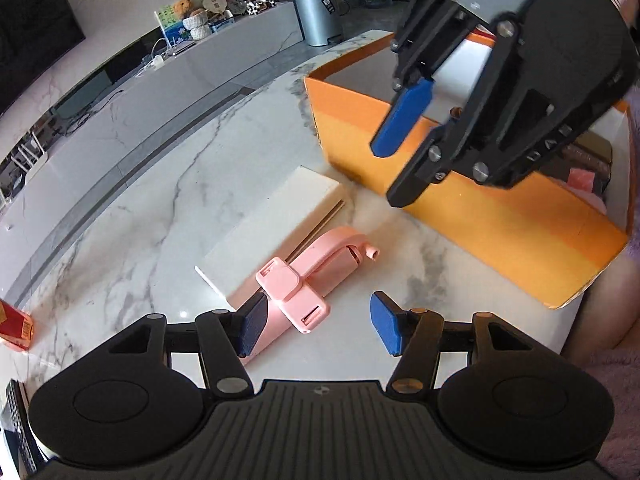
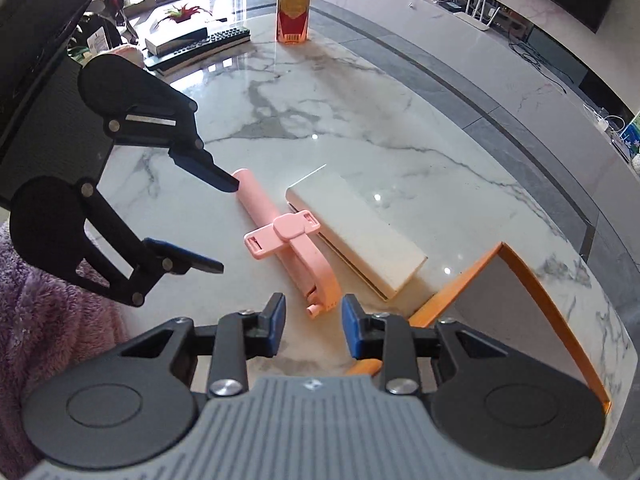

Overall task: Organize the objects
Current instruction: 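Move the left gripper to the pink selfie stick while the right approaches the white box, then grasp the pink selfie stick with the left gripper while the right gripper grasps the white box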

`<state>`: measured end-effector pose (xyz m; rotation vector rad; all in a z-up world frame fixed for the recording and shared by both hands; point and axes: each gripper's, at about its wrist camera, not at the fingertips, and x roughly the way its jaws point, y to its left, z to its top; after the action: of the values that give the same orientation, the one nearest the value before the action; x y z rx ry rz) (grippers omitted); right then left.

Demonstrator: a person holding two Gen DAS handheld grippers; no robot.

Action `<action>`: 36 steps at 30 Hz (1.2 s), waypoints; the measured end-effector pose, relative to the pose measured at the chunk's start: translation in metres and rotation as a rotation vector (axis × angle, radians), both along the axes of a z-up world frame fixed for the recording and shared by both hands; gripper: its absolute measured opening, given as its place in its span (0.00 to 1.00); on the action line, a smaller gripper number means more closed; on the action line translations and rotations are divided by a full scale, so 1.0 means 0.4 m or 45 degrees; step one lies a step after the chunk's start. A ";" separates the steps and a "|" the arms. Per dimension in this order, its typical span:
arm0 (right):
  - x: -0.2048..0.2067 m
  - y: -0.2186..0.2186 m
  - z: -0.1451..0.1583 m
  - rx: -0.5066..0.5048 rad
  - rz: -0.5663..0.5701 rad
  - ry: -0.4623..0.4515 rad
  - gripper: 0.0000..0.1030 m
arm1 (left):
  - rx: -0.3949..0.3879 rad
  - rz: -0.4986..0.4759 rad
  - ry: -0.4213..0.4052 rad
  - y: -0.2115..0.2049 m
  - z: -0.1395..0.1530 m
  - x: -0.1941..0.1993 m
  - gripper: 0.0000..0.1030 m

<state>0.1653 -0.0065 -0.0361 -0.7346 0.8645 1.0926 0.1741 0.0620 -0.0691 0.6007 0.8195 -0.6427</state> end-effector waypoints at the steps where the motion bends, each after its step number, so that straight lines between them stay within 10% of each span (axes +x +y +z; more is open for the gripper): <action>1: 0.010 0.015 -0.008 -0.024 0.019 -0.005 0.32 | 0.034 -0.025 -0.024 -0.004 -0.019 0.002 0.66; 14: 0.114 0.166 -0.125 -0.332 0.402 -0.098 0.34 | 0.428 -0.366 -0.270 -0.069 -0.166 -0.005 0.64; 36: 0.131 0.289 -0.221 -0.457 0.615 -0.273 0.59 | 0.404 -0.373 -0.131 -0.002 -0.155 -0.043 0.52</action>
<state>0.2178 0.1091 -0.1245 -1.3870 0.7223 1.2640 0.1570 0.0611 -0.1312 1.0477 0.7479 -0.7461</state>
